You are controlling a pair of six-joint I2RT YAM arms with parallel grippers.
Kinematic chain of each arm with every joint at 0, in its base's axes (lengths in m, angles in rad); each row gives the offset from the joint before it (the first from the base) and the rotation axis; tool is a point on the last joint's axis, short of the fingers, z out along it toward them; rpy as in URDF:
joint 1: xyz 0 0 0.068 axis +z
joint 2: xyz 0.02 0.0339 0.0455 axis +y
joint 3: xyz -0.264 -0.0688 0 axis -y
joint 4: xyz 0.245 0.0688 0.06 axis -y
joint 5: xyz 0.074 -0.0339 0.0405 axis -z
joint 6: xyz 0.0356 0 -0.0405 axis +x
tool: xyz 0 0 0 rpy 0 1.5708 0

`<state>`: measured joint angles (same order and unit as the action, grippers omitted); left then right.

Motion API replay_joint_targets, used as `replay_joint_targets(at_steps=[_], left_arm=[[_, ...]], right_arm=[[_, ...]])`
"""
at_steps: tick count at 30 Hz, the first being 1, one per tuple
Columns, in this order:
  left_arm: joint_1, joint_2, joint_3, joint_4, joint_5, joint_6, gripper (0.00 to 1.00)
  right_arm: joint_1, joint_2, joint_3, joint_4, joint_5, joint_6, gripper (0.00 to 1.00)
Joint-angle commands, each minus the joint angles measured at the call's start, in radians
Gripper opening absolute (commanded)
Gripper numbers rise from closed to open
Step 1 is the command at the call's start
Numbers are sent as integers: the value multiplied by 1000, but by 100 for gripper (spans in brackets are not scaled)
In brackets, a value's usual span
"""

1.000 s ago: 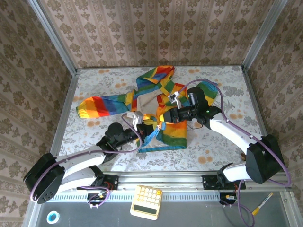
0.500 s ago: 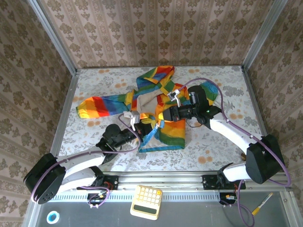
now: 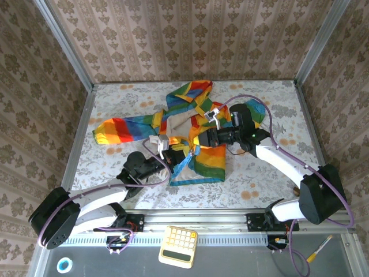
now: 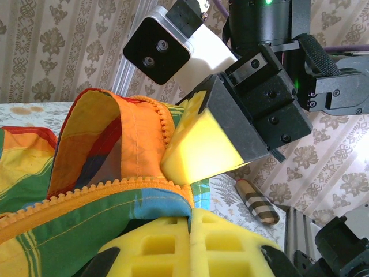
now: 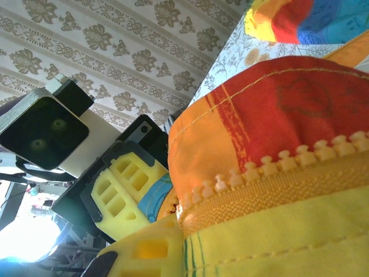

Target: Zip up the jacket

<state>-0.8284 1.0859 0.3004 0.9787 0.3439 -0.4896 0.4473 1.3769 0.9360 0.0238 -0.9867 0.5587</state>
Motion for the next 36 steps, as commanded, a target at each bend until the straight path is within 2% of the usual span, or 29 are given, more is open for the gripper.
replay_joint_targets(at_steps=[1, 17, 36], left_arm=[[5, 10, -12, 64, 34, -25, 0], [12, 80, -33, 183, 43, -87, 0], [28, 108, -47, 225, 30, -121, 0]], right_arm=[[-7, 1, 4, 39, -52, 14, 0], [-27, -19, -22, 118, -59, 79, 0], [-38, -7, -37, 192, -50, 149, 0]])
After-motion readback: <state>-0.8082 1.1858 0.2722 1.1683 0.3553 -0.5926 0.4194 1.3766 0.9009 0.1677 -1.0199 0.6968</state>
